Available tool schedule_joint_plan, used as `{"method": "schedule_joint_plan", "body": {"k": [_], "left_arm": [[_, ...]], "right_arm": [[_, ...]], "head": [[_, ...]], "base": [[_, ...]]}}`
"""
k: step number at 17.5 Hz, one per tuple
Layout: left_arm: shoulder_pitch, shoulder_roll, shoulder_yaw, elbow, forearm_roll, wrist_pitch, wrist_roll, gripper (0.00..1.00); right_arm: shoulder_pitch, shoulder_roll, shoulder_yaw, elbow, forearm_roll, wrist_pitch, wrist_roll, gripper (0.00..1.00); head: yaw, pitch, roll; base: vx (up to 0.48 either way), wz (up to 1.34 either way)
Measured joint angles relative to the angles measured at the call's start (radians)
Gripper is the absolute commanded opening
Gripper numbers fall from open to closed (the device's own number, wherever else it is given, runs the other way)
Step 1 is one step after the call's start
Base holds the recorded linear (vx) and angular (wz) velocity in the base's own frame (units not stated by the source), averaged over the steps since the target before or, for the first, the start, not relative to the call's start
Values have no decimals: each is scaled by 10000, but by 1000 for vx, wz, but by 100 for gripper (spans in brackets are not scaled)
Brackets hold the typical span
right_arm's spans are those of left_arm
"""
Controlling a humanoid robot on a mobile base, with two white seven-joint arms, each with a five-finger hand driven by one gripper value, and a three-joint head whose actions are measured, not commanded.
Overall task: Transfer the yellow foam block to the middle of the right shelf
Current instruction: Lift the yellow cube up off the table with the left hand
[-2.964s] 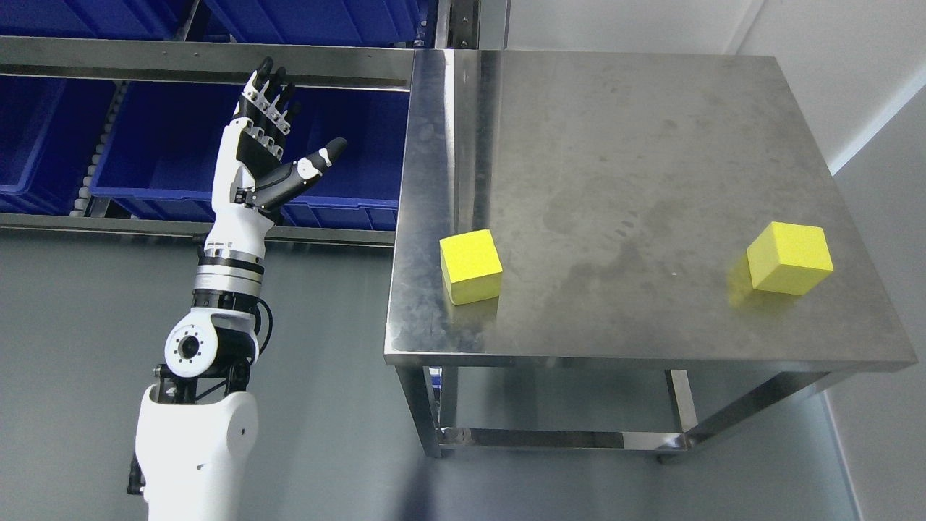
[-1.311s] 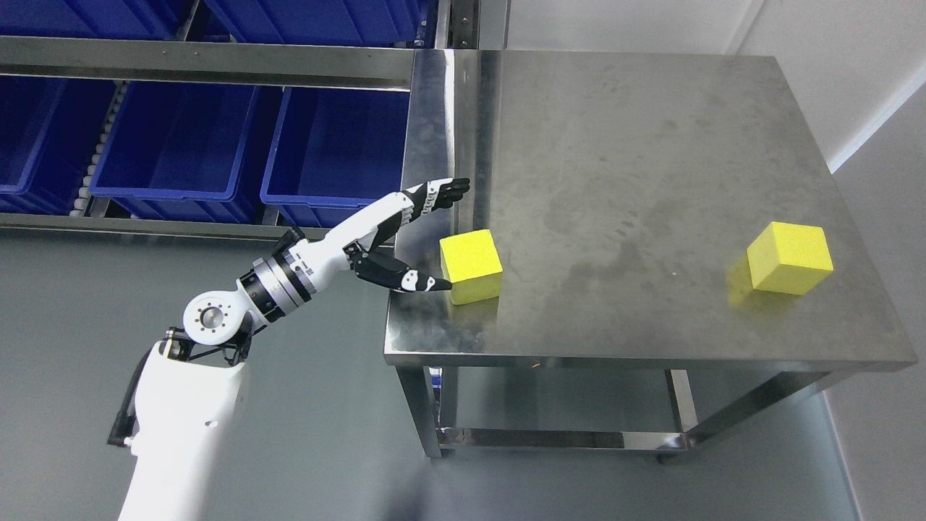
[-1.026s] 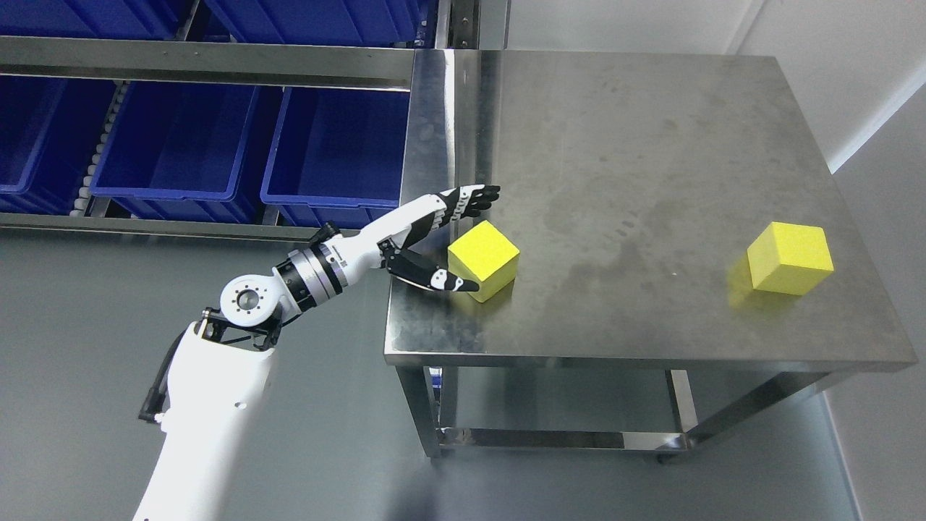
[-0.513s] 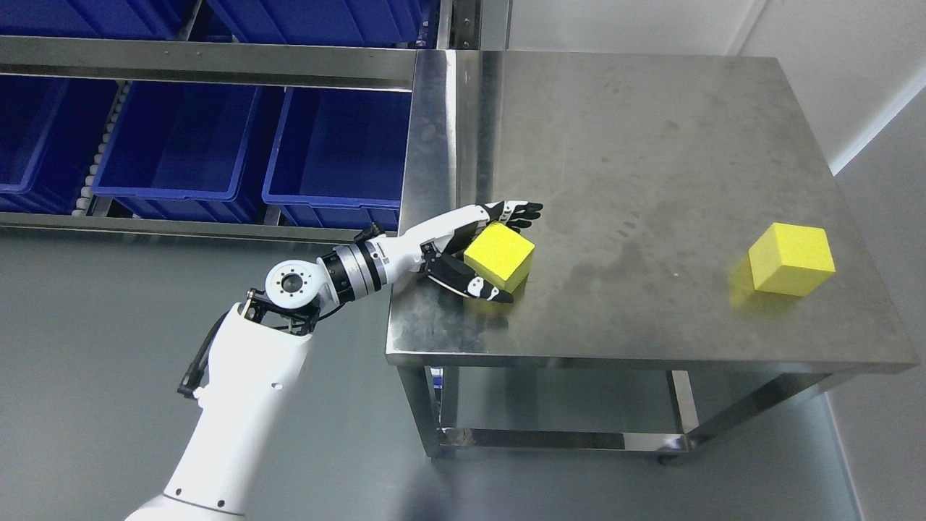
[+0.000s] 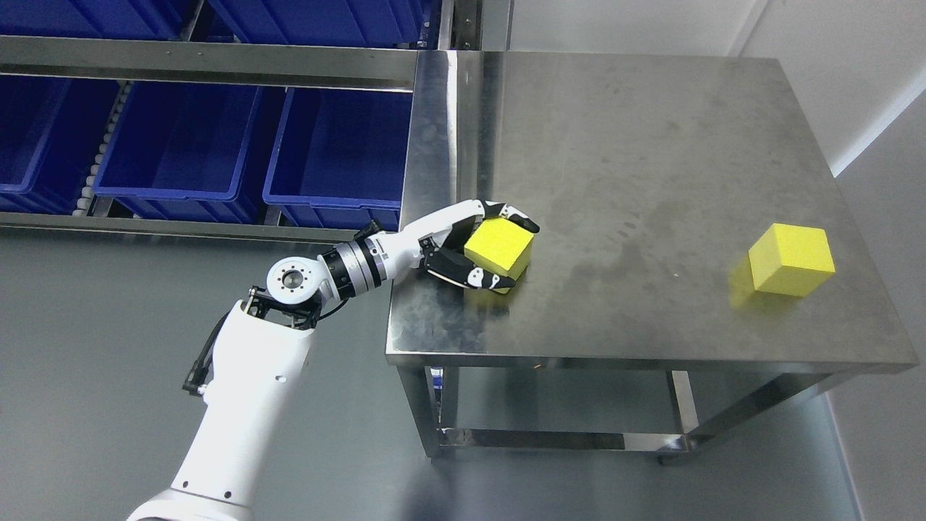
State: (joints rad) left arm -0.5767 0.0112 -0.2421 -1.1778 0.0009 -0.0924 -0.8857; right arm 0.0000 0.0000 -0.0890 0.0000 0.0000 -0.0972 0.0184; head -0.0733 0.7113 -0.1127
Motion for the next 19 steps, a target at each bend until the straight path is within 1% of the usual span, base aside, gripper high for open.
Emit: {"method": "schedule_joint_plan", "body": {"k": [3, 5, 6, 7, 10, 11, 13, 15, 19], "left_arm": [[-112, -23, 432, 26, 407, -181, 230, 38], [-231, -36, 871, -59, 777, -416, 867, 39], [-278, -46, 1152, -129, 909, -559, 1499, 39], [-328, -53, 1469, -210, 1041, -770, 2435, 39], [-379, -67, 2196, -427, 1260, -1666, 5045, 39], [-379, -76, 2497, -547, 1323, -1954, 5738, 39], [-350, -84, 2863, -722, 1389, -2474, 6235, 39], [-284, -90, 3205, -885, 1437, -2833, 6463, 39], [167, -99, 3592, -1068, 1610, -3112, 6557, 39]], "right_arm": [[0, 0, 0, 0, 0, 0, 0, 100], [0, 0, 0, 0, 0, 0, 0, 100], [0, 0, 0, 0, 0, 0, 0, 100], [0, 0, 0, 0, 0, 0, 0, 100], [1, 0, 0, 0, 0, 0, 0, 100], [-1, 0, 0, 0, 0, 0, 0, 100], [-1, 0, 0, 0, 0, 0, 0, 100], [-1, 0, 0, 0, 0, 0, 0, 100], [2, 0, 0, 0, 0, 0, 0, 100]], "head": [[0, 0, 0], [0, 0, 0], [0, 0, 0], [0, 0, 0], [0, 0, 0], [0, -1, 0], [0, -1, 0], [0, -1, 0], [0, -1, 0]], "base": [[-2, -48], [3, 25], [6, 50], [0, 0], [3, 1], [14, 80], [21, 74], [12, 86], [-24, 114]]}}
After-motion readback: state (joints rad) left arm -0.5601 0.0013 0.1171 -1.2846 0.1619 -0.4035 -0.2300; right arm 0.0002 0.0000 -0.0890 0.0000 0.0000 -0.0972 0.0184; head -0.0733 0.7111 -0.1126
